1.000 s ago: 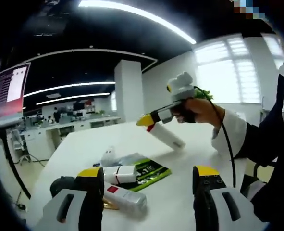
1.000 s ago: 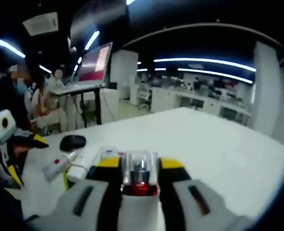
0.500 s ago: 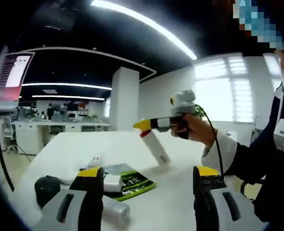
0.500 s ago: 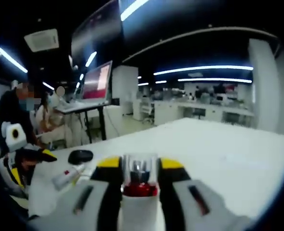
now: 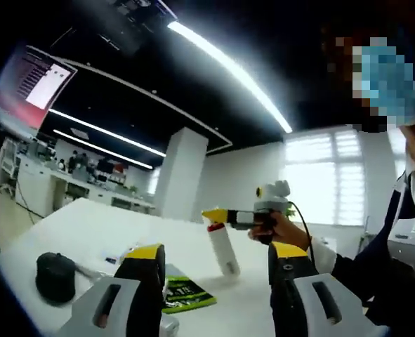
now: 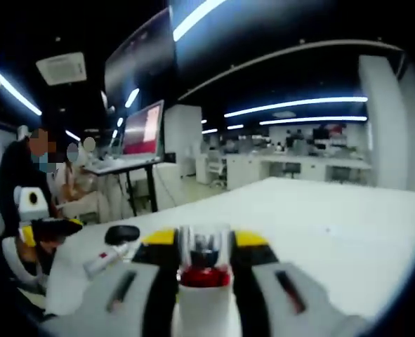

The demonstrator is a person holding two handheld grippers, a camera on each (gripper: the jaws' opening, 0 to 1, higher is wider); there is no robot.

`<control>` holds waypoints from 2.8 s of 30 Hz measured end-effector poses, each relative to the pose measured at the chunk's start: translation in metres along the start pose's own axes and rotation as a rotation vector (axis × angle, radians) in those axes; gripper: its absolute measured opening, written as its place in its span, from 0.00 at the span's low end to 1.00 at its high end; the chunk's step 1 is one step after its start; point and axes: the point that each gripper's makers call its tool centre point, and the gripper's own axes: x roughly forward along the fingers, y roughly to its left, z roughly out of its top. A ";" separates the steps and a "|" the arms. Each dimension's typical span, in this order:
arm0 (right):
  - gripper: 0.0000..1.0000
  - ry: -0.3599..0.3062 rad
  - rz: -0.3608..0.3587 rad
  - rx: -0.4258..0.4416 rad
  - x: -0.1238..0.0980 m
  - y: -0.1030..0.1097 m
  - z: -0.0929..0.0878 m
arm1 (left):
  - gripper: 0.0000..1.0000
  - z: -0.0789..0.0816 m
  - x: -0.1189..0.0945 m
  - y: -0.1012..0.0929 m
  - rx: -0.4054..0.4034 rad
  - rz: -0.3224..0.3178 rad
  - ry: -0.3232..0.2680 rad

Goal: Arrange the skincare products in the storage area until every visible bottle or jar stands upright without overlapping.

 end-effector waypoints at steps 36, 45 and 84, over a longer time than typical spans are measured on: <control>0.27 -0.114 -0.002 0.006 -0.036 0.000 0.008 | 1.00 -0.012 0.035 0.007 -0.018 0.079 0.000; 0.27 -0.133 0.001 -0.003 -0.039 0.000 0.009 | 0.95 -0.032 0.056 -0.008 0.012 0.041 0.073; 0.27 -0.251 0.032 0.039 -0.073 -0.002 0.006 | 0.73 -0.066 0.174 -0.053 0.006 -0.200 0.291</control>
